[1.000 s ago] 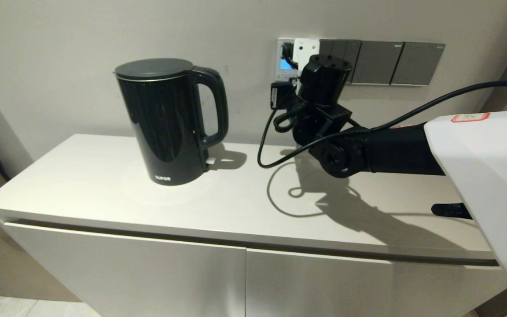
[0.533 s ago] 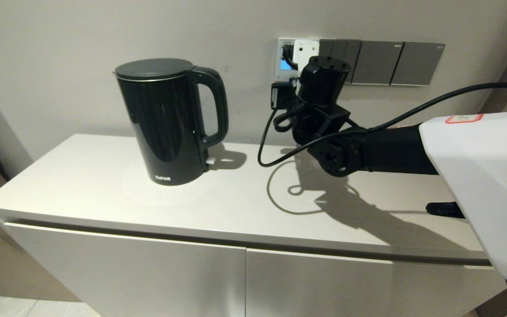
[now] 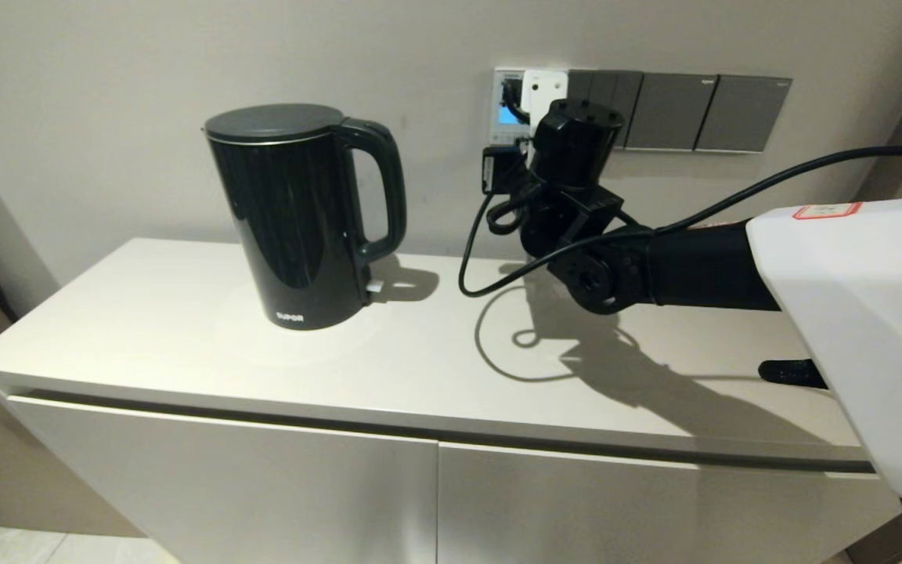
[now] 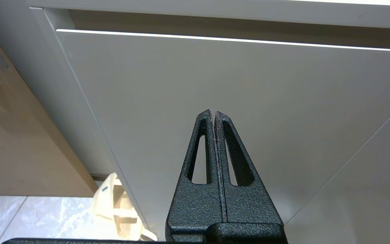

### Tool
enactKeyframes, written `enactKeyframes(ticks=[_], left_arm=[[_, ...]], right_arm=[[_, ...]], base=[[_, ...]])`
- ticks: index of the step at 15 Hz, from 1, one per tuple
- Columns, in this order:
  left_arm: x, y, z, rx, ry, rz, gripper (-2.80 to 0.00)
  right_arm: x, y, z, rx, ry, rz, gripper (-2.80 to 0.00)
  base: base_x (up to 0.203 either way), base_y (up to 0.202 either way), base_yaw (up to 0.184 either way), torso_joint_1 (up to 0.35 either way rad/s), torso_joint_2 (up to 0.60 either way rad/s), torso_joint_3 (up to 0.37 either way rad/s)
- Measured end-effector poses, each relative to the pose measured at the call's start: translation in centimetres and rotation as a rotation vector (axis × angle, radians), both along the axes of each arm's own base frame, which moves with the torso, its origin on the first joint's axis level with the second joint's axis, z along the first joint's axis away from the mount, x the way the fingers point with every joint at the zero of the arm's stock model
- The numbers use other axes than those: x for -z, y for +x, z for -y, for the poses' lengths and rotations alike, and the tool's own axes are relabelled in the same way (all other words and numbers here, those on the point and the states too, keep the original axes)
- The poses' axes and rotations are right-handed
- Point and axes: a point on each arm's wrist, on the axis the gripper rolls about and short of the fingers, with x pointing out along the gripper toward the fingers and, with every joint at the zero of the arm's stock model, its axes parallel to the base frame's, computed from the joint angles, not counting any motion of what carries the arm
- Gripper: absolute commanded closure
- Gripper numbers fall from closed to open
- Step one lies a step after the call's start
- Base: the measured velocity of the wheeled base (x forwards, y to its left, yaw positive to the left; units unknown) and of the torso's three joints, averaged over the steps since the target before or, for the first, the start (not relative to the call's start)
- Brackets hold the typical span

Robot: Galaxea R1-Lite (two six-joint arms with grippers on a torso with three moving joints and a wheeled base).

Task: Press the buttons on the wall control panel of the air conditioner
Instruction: Press the temperature increase button

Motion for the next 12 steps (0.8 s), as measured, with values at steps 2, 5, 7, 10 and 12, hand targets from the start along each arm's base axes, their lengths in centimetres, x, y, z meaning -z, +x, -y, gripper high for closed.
enactKeyframes(ticks=[2,5,7,10,12], left_arm=[[0.0,0.0,0.0,0.000,0.000,0.000,0.00],[0.0,0.0,0.0,0.000,0.000,0.000,0.00],[0.0,0.0,0.0,0.000,0.000,0.000,0.00],[0.0,0.0,0.0,0.001,0.000,0.000,0.00],[0.0,0.0,0.0,0.000,0.000,0.000,0.00]], right_arm=[[0.1,-0.3,-0.2,-0.003,-0.001,-0.004,0.00],[-0.3,-1.1,-0.8,-0.021,0.002,-0.001,0.00],[-0.4,-1.3,-0.9,-0.025,0.003,0.001,0.00],[-0.4,-1.2,-1.0,-0.026,0.002,-0.001,0.00],[-0.3,-0.9,-0.8,-0.021,0.001,-0.001,0.00]], base=[[0.000,0.000,0.000,0.000,0.00,0.000],[0.000,0.000,0.000,0.000,0.00,0.000],[0.000,0.000,0.000,0.000,0.00,0.000],[0.000,0.000,0.000,0.000,0.00,0.000],[0.000,0.000,0.000,0.000,0.00,0.000]])
